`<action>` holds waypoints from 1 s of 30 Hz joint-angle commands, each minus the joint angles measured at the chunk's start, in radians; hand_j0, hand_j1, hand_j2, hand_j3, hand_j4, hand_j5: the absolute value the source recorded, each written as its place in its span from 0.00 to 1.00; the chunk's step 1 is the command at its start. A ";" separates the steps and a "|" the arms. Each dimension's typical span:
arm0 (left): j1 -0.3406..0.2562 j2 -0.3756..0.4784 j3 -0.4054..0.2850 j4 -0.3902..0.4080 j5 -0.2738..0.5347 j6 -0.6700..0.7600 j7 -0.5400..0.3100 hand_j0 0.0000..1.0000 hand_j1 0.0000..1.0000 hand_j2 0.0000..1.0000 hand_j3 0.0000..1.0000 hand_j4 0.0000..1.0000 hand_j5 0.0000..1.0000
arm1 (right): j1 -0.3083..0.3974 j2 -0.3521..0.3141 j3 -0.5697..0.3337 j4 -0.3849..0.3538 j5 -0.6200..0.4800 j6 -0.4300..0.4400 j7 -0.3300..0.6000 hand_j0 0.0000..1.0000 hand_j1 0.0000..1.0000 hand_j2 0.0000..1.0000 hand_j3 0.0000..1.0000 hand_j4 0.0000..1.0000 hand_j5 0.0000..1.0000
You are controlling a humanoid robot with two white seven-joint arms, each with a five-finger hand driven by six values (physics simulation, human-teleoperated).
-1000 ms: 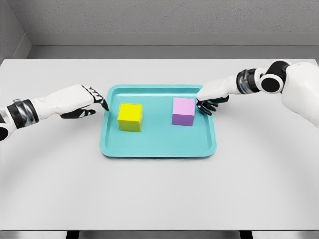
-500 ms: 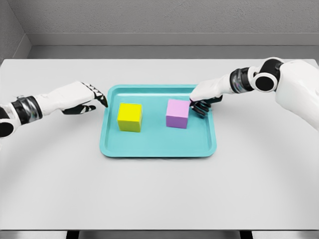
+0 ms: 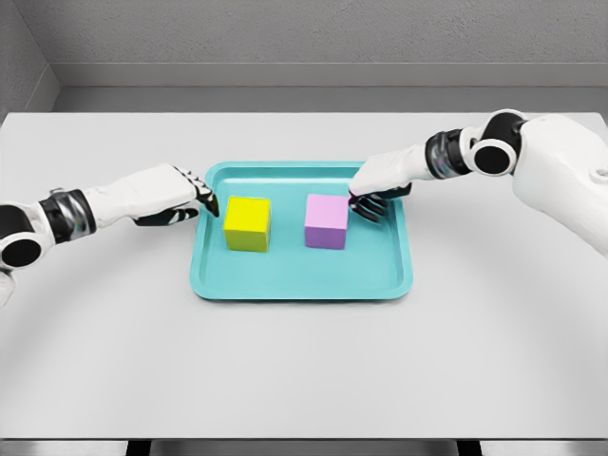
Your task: Push two cubes
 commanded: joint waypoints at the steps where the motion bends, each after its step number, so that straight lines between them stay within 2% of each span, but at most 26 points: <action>1: 0.000 0.001 -0.007 -0.015 0.006 0.002 0.001 0.51 0.51 0.51 0.51 0.51 0.51 | 0.000 0.010 -0.002 -0.001 -0.005 0.002 0.000 0.11 0.11 0.11 0.11 0.11 0.11; 2: -0.003 0.003 -0.028 -0.015 0.005 0.002 0.001 0.51 0.51 0.51 0.51 0.51 0.51 | 0.000 0.012 -0.002 -0.001 -0.005 0.002 0.000 0.11 0.11 0.11 0.11 0.11 0.11; 5: -0.003 0.001 -0.030 -0.015 0.005 0.002 0.001 0.51 0.51 0.51 0.51 0.51 0.51 | -0.006 0.004 -0.002 0.013 -0.005 0.002 0.000 0.11 0.11 0.11 0.11 0.11 0.11; 8: -0.003 -0.002 -0.031 -0.026 0.006 0.002 0.001 0.51 0.51 0.51 0.51 0.51 0.51 | -0.025 0.003 -0.008 0.073 -0.005 0.002 0.000 0.11 0.11 0.11 0.11 0.11 0.11; 9: -0.003 -0.002 -0.033 -0.030 0.006 0.002 0.002 0.51 0.51 0.51 0.51 0.51 0.51 | -0.040 0.000 -0.008 0.070 -0.003 0.002 0.000 0.12 0.12 0.12 0.12 0.12 0.12; 10: -0.002 -0.002 -0.033 -0.030 0.006 0.002 0.002 0.51 0.51 0.51 0.51 0.51 0.51 | -0.046 -0.012 -0.008 0.058 -0.003 0.002 0.000 0.12 0.12 0.12 0.12 0.12 0.12; 11: -0.003 -0.002 -0.033 -0.030 0.006 0.002 0.002 0.50 0.50 0.50 0.50 0.50 0.50 | -0.051 -0.054 -0.005 0.019 -0.003 0.002 0.000 0.12 0.12 0.12 0.12 0.12 0.12; 13: -0.003 -0.004 -0.033 -0.033 0.006 0.002 0.002 0.50 0.50 0.50 0.50 0.50 0.50 | -0.057 -0.140 0.014 -0.116 -0.003 0.002 0.000 0.12 0.12 0.12 0.12 0.12 0.12; 14: -0.003 -0.005 -0.033 -0.033 0.006 0.002 0.002 0.50 0.50 0.50 0.50 0.50 0.50 | -0.064 -0.157 0.040 -0.151 -0.003 0.002 0.000 0.12 0.12 0.12 0.12 0.12 0.12; 16: -0.003 -0.019 -0.034 -0.033 0.006 0.002 0.002 0.50 0.50 0.50 0.50 0.50 0.50 | -0.072 -0.158 0.089 -0.177 -0.003 0.002 0.000 0.12 0.12 0.12 0.12 0.12 0.12; 20: -0.003 -0.031 -0.034 -0.032 0.006 0.002 0.002 0.50 0.50 0.50 0.50 0.50 0.50 | -0.071 -0.141 0.150 -0.177 -0.005 0.002 0.000 0.12 0.12 0.12 0.12 0.12 0.12; 30: -0.003 -0.054 -0.034 -0.035 0.008 0.002 0.002 0.49 0.49 0.49 0.49 0.49 0.49 | -0.072 -0.085 0.186 -0.177 -0.008 0.002 0.000 0.12 0.12 0.12 0.12 0.12 0.12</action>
